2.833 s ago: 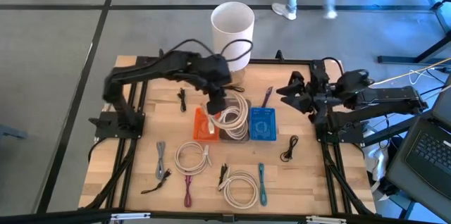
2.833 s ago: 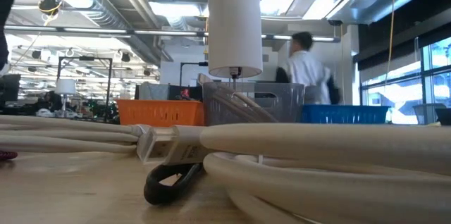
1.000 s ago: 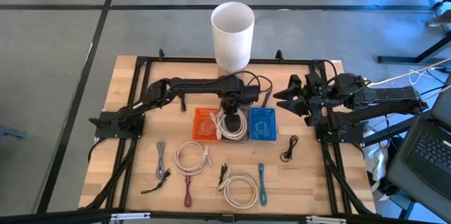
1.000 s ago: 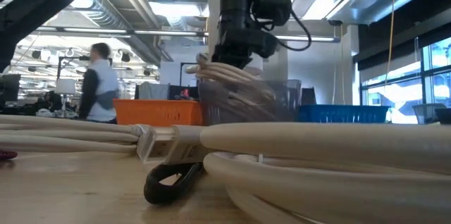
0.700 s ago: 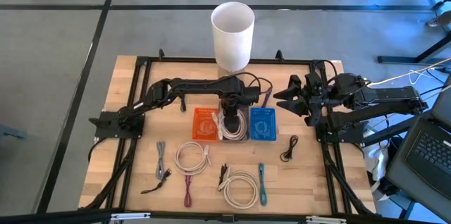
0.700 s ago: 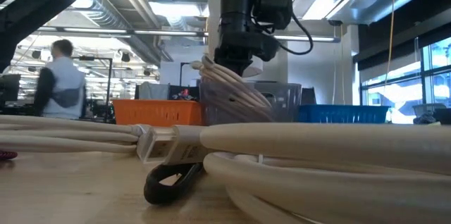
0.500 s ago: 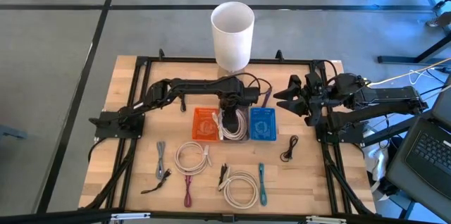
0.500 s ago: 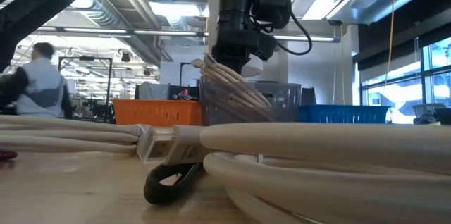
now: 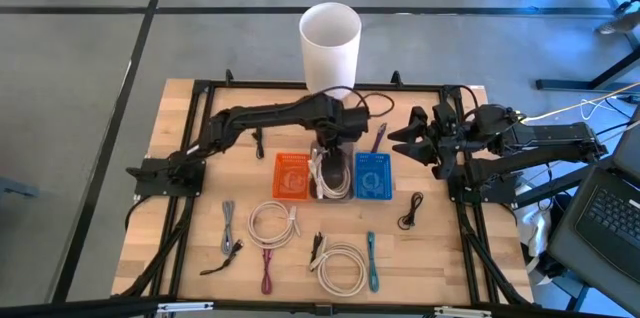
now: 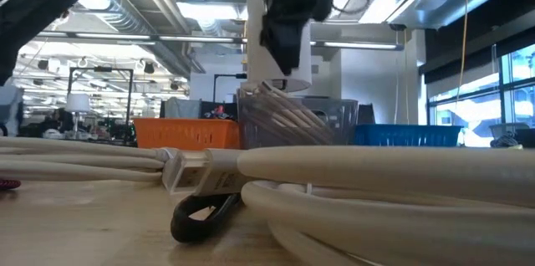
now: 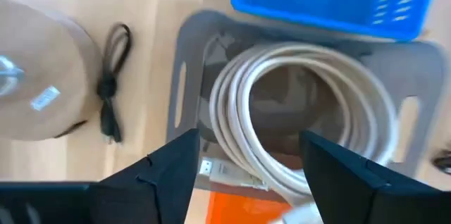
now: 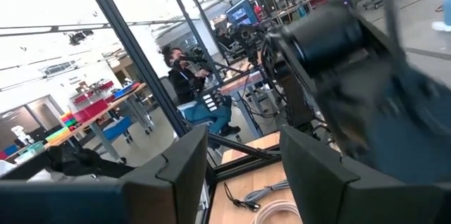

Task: Pick & Place USB Port
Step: Put the black charger cable into the orange bin

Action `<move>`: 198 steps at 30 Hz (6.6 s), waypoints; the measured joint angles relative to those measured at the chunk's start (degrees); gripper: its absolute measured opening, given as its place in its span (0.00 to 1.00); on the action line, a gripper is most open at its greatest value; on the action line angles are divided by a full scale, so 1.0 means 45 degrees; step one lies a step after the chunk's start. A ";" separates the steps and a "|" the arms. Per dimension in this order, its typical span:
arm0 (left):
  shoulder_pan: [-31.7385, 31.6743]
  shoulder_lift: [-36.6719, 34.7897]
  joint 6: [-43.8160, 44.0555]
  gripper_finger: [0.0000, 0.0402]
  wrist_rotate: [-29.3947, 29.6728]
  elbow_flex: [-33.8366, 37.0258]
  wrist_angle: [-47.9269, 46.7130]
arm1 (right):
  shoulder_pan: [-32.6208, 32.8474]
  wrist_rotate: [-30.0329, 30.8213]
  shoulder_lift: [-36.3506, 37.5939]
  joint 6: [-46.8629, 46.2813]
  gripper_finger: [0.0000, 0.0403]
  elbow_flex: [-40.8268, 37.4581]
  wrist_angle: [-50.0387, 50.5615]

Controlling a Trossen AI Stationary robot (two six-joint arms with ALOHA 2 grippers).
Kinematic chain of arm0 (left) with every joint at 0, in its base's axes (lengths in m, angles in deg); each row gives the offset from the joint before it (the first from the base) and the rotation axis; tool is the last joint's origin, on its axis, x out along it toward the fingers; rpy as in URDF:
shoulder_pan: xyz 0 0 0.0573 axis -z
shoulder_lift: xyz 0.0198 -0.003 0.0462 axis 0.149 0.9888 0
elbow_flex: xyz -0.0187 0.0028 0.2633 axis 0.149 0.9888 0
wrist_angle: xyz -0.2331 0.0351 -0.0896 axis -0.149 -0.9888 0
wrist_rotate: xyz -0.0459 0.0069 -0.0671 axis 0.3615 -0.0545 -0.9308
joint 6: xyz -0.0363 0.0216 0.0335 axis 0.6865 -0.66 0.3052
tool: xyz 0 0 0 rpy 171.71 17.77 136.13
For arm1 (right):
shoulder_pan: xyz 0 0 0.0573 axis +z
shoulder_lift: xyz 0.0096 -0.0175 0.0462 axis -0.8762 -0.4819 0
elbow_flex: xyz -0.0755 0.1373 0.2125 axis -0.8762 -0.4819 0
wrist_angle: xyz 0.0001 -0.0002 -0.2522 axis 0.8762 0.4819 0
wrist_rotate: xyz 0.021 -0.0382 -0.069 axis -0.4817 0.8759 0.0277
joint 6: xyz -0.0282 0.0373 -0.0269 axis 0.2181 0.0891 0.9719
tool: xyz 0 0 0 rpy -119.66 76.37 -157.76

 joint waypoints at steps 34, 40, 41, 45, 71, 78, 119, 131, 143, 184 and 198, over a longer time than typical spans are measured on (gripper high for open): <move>0.3191 -0.9099 0.6793 0.56 0.4438 0.0795 -0.1792 | 0.0003 0.0000 0.0000 -0.0484 0.45 0.0000 0.0087; 0.3675 -0.9976 0.8418 0.56 0.5963 0.2454 -0.1791 | 0.0003 0.0000 0.0000 -0.0724 0.45 0.0000 0.0084; 0.3650 -1.0111 0.8854 0.56 0.6125 0.2875 -0.1786 | 0.0003 0.0000 0.0000 -0.0724 0.45 0.0000 0.0082; 0.2912 -1.0759 1.0250 0.56 0.6096 0.5215 -0.1772 | 0.0003 0.0247 0.0000 -0.0678 0.45 0.0000 0.0077; -0.3807 -1.2603 1.3448 0.56 0.0995 1.9801 0.6865 | 0.0003 0.0340 -0.0005 -0.0583 0.45 0.0000 0.0155; -0.4171 -1.2607 1.3553 0.56 0.0522 2.0806 0.8316 | 0.0002 0.0763 -0.0005 -0.0348 0.45 0.0000 0.0199; -0.4781 -1.1163 1.0900 0.05 -0.0387 2.1502 1.1603 | 0.0003 0.0775 -0.0032 -0.0277 0.45 0.0000 0.0680; -0.1369 -1.6851 1.3746 0.05 0.1876 2.1497 1.2356 | 0.0003 0.0774 -0.0029 -0.0180 0.45 0.0000 0.1355; 0.3462 -1.6430 1.6892 0.05 0.4949 2.1473 1.5614 | -0.0001 0.1141 -0.0029 -0.0031 0.45 0.0000 0.1427; 0.2977 -0.7213 1.9220 0.05 0.2337 1.6165 1.0275 | 0.0003 0.0189 0.0681 -0.0282 0.45 -0.0005 0.3061; 0.2861 -0.5508 1.9340 0.05 0.1500 1.5450 0.9641 | 0.0003 0.0209 0.2380 0.0110 0.45 -0.0005 0.4554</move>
